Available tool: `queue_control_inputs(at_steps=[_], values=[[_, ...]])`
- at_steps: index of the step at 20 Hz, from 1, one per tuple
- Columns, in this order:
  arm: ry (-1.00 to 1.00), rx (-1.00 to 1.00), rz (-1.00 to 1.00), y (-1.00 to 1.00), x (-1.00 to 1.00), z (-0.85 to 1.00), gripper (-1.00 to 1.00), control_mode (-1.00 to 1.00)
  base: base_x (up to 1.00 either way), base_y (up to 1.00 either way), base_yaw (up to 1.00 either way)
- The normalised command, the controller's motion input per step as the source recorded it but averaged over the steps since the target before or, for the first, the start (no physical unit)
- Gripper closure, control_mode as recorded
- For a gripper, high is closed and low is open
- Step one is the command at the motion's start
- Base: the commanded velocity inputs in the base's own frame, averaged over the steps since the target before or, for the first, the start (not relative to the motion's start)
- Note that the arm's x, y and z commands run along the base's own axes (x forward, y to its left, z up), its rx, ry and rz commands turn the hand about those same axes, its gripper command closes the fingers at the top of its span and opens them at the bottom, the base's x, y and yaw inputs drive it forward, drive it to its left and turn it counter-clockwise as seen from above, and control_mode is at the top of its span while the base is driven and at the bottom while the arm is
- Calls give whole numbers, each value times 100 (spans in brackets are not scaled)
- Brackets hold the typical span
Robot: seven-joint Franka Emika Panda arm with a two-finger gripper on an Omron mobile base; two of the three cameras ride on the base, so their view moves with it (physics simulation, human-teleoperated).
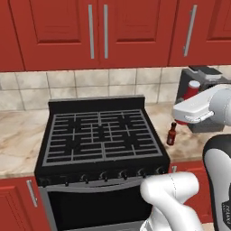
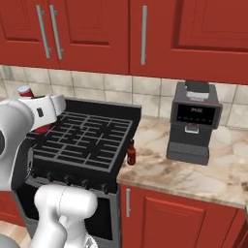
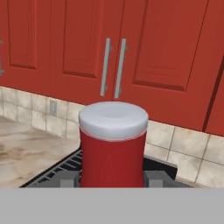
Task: Take 2 condiments from the cabinet and move them on the counter near the stove.Make sure the condiments are lined up with each other, next to each other.
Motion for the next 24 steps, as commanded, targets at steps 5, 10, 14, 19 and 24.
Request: queue_control_inputs(at_steps=[5,10,14,19,24], values=[[0,0,0,0,0,0,100,100,46,3,0],[0,0,0,0,0,0,100,100,45,2,0],[0,0,0,0,0,0,100,100,44,2,0],[0,0,0,0,0,0,100,100,46,1,0],[0,0,0,0,0,0,100,100,41,0,0]])
